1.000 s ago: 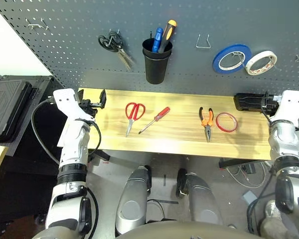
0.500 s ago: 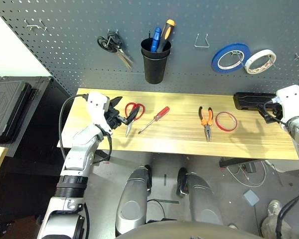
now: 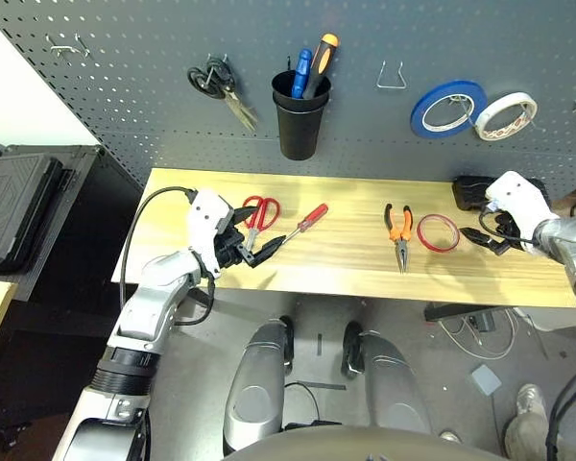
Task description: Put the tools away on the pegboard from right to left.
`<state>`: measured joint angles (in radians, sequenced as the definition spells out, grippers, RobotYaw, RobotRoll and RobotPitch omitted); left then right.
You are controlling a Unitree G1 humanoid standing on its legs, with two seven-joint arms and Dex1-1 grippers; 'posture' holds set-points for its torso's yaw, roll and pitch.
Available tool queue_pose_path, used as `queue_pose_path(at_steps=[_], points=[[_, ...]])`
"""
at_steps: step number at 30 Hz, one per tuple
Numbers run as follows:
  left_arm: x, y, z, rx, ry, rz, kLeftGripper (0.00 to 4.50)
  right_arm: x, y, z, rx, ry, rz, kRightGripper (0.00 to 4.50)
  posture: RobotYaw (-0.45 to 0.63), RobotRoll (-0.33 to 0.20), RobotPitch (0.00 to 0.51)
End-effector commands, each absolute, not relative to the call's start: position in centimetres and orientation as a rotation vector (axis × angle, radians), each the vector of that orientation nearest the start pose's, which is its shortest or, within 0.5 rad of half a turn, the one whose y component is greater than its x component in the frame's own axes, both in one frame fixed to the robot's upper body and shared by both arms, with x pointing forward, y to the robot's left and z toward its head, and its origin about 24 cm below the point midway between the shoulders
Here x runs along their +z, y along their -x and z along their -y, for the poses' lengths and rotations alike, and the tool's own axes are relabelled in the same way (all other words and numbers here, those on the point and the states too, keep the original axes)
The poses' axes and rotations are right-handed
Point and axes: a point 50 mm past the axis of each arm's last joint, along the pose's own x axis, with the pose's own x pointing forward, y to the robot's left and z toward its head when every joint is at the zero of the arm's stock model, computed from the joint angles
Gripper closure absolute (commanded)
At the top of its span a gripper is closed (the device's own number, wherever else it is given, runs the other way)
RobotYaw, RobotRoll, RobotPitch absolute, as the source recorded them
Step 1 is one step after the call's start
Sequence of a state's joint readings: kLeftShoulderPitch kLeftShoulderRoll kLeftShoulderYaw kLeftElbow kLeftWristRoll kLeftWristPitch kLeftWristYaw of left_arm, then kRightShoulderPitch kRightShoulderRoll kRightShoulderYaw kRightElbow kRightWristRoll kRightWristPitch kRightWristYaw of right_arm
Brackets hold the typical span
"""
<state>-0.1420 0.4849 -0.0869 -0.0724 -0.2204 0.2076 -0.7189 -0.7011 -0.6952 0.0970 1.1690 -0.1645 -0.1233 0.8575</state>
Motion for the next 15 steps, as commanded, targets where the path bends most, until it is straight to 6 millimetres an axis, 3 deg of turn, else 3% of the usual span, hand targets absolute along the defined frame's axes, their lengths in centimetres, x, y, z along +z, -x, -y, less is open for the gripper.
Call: queue_pose_path(at_steps=[1,13,15], points=[[7.7,-25.4,-17.7,-0.820,-0.276,-0.163,0.03,4.0,-31.7,30.6,0.603,0.590,-0.757,0.00,0.29,0.000,0.312],[8.1,-23.6,-18.2,-0.776,-0.276,-0.194,0.03,1.0,-31.8,28.0,0.585,0.639,-0.903,0.00,0.37,0.000,0.347],[8.1,-23.4,-18.3,-0.768,-0.277,-0.197,0.00,0.7,-31.6,28.1,0.554,0.622,-0.928,0.40,0.37,0.000,0.348]])
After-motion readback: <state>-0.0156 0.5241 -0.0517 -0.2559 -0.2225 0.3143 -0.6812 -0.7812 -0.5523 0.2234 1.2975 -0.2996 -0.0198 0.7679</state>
